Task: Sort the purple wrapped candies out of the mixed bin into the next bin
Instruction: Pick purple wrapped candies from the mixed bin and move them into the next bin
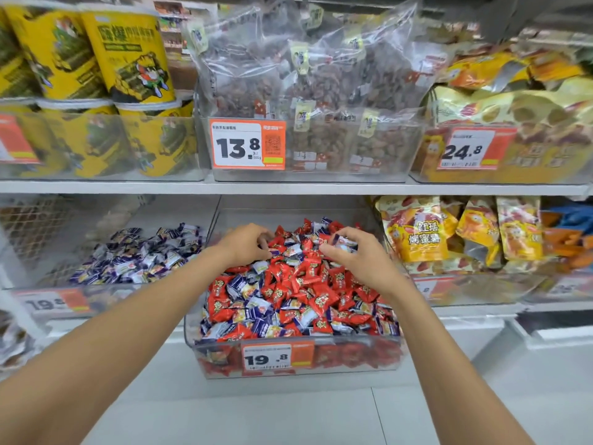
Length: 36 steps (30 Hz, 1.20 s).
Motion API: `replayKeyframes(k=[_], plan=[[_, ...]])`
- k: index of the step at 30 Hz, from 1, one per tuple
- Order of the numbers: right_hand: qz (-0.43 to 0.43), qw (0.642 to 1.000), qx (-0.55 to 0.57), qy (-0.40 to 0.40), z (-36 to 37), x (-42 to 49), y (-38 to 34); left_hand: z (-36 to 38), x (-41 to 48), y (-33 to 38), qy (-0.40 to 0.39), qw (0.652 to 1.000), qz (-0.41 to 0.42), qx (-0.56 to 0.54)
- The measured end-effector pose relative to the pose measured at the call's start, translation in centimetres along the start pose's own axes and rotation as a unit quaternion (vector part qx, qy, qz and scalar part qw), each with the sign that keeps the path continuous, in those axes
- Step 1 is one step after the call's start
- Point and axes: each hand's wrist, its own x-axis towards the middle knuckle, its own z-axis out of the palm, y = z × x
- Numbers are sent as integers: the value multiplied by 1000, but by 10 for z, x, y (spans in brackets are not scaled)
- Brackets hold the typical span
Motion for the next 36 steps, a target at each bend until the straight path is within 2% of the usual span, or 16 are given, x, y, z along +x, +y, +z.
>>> replayKeyframes(k=[4,7,9,11,15,17,19,21,24,26,28,30,33,36], plan=[[-30,999,3,-45,4,0,-10,-15,-14,10,62,995,30,-75],[-49,998,-27,-15,11,14,-20,-25,-27,16,41,993,29,-106],[-65,994,-76,-37,20,28,-31,-22,-32,18,13,997,11,-75],[-57,982,-146,-103,30,44,-36,-17,-32,20,-20,998,0,-63],[-6,927,-287,-242,38,59,-31,-7,-27,3,-100,995,8,2],[-6,912,-327,-247,34,62,-27,-4,-25,-7,-100,993,37,46],[-26,917,-335,-214,31,63,-22,-2,-24,-11,-81,994,56,35],[-36,938,-301,-168,25,58,-17,-3,-24,-11,-70,995,63,12],[-7,980,-149,-133,13,47,-10,-5,-26,-11,-98,992,64,43],[13,992,-47,-114,5,37,-10,-4,-27,-12,-130,985,61,100],[26,994,43,-95,0,29,-12,-4,-27,-12,-125,985,67,103],[35,990,99,-88,-4,21,-15,-5,-29,-9,-85,992,79,46],[52,988,110,-92,-6,11,-17,-11,-33,-4,-33,993,70,-93],[47,988,116,-90,-5,5,-17,-19,-41,1,-17,986,52,-157]])
